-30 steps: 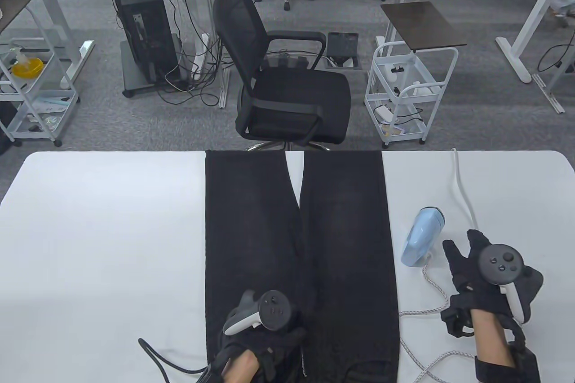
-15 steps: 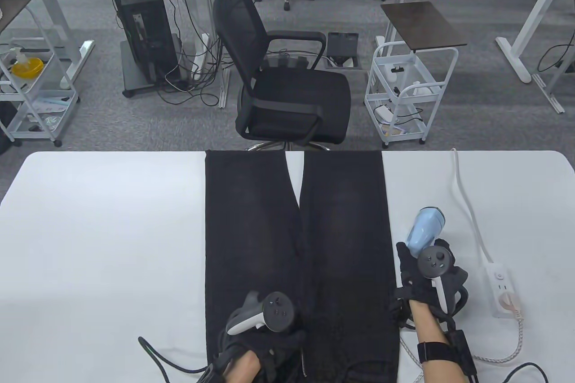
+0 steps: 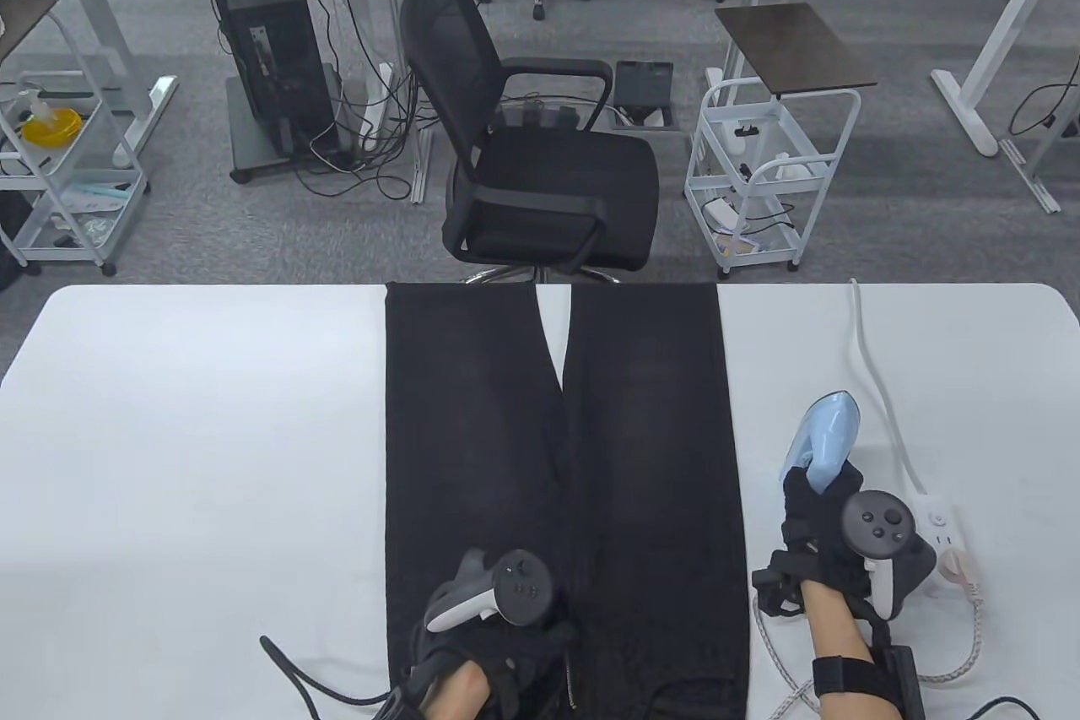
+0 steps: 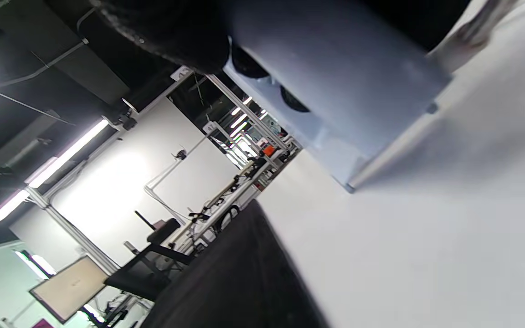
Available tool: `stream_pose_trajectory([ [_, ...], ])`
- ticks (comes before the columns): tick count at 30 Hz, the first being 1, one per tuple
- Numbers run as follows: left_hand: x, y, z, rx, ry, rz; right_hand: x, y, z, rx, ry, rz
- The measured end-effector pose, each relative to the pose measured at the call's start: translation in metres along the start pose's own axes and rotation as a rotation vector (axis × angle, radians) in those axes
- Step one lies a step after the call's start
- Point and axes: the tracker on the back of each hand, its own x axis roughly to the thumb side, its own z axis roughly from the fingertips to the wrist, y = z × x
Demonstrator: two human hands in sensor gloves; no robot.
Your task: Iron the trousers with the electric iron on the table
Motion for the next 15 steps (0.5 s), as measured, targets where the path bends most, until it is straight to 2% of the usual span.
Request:
stream_pose_trajectory([
  [6,0.003,-0.005,-0.001,0.003,0.013,-0.044,0.019,-0.022,0.012,0.028,-0.054,-0.101],
  [8,0.003,-0.010,-0.004,-0.048,0.015,-0.059,0.041,-0.034,0.019,-0.009,-0.164,-0.039],
  [10,0.003,-0.014,-0.007,-0.093,0.034,-0.081,0.070,-0.041,0.031,0.017,-0.298,0.019],
  [12,0.002,-0.013,-0.008,-0.070,0.029,-0.080,0.099,-0.042,0.048,0.141,-0.452,0.035],
  [13,0.001,-0.012,-0.009,-0.081,0.029,-0.072,0.108,-0.040,0.055,0.236,-0.488,0.058],
  [14,0.000,-0.013,-0.010,-0.092,0.030,-0.062,0.120,-0.035,0.066,0.395,-0.548,0.111],
  [15,0.000,-0.013,-0.010,-0.091,0.029,-0.063,0.125,-0.031,0.072,0.486,-0.572,0.156],
])
